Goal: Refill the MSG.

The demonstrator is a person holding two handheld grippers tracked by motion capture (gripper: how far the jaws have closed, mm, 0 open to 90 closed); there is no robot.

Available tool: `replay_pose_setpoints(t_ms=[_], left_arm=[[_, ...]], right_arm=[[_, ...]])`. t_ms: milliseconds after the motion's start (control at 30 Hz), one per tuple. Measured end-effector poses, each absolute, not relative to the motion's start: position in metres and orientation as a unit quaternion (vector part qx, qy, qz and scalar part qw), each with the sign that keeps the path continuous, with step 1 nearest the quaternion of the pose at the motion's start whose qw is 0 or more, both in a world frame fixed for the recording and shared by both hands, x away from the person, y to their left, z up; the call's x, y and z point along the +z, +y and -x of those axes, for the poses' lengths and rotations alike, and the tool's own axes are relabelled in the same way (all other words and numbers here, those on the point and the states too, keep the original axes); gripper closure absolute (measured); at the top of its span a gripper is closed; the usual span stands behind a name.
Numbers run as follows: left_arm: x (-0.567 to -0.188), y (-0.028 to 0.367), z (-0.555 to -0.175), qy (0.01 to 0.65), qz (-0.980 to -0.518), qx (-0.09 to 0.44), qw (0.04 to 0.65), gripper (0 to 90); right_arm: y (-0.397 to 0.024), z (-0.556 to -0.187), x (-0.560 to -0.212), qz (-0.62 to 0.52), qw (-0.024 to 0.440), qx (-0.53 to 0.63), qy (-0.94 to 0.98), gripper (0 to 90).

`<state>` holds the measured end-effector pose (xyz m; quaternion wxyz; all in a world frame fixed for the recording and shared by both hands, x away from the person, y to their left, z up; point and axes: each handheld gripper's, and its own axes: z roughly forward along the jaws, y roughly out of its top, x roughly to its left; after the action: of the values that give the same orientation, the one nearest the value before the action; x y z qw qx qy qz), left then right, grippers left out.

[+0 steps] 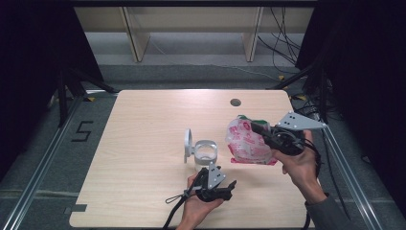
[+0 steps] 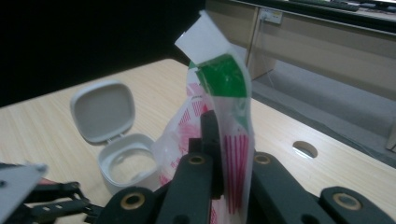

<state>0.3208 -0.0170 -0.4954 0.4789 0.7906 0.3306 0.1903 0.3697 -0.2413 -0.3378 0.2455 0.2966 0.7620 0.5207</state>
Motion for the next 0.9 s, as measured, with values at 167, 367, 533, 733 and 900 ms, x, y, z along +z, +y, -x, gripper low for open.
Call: replay_pose_setpoints(t_ms=[167,367,533,733,900], left_arm=[[-0.497,-0.027,-0.33,0.352,-0.777,0.194,0.485,29.7],[-0.497,-0.045,-0.335,0.358,-0.755,0.208,0.508,29.7],[-0.497,-0.049,-0.334,0.353,-0.734,0.226,0.534,40.3],[-0.501,-0.05,-0.335,0.341,-0.735,0.25,0.531,55.7],[-0.503,-0.054,-0.335,0.342,-0.719,0.26,0.546,64.8]], right_arm=[[-0.24,-0.363,-0.328,-0.289,0.244,0.525,0.762,90.0],[-0.237,-0.357,-0.321,-0.278,0.238,0.537,0.76,90.0],[-0.234,-0.353,-0.318,-0.278,0.227,0.536,0.764,90.0],[-0.224,-0.354,-0.317,-0.271,0.222,0.527,0.774,90.0],[-0.216,-0.357,-0.314,-0.267,0.218,0.515,0.785,90.0]])
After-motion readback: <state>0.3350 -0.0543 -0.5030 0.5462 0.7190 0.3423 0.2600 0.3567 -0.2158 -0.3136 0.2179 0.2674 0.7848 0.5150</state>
